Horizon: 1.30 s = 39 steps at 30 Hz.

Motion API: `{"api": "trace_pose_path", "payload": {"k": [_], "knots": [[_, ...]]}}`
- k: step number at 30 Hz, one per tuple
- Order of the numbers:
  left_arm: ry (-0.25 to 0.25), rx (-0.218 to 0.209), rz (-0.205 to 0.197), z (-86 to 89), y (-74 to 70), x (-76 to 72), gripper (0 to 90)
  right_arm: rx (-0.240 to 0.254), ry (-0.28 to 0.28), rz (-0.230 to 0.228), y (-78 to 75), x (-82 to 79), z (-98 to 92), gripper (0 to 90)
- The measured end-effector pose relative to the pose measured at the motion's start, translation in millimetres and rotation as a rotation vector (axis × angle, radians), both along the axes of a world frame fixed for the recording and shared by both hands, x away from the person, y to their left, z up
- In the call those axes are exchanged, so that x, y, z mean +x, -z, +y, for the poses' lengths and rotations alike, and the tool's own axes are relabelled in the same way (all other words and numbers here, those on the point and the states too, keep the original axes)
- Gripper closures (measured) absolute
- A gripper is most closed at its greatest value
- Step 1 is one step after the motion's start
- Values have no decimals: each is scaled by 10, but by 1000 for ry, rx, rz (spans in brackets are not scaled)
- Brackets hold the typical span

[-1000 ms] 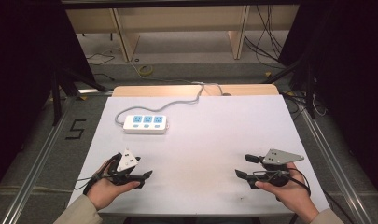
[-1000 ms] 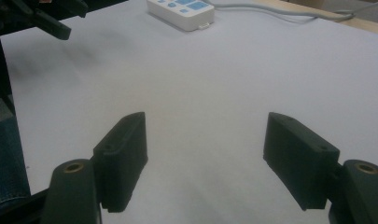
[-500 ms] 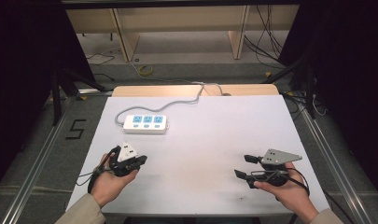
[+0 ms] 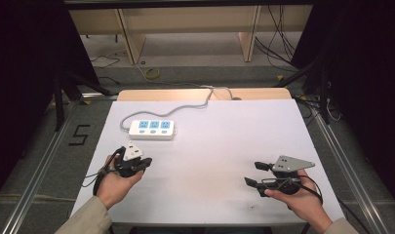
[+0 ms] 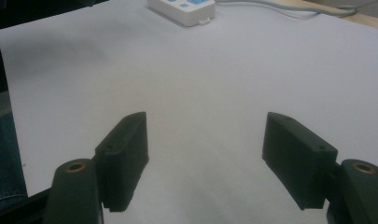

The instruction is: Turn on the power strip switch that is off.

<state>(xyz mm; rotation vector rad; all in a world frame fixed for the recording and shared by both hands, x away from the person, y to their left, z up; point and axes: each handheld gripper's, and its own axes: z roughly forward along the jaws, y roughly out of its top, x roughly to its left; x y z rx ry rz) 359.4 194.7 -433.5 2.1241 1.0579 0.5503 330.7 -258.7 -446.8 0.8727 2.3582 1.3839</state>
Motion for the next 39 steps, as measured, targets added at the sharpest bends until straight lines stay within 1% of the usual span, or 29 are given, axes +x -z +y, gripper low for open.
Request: {"api": "trace_pose_path", "payload": {"k": [5,19,25,31,39], "knots": [[-17,5,-4,30,-10,50,898,0,1,0,0,-1,1,315],[-61,-5,-3,116,-10,168,899,4,4,-3,0,1,2,314],[-74,1,-3,146,-28,218,899,4,4,-3,0,1,3,314],[-91,-4,-2,164,-26,271,899,5,4,0,0,1,4,314],[-99,7,6,175,-25,335,900,7,6,2,3,4,10,313]]}}
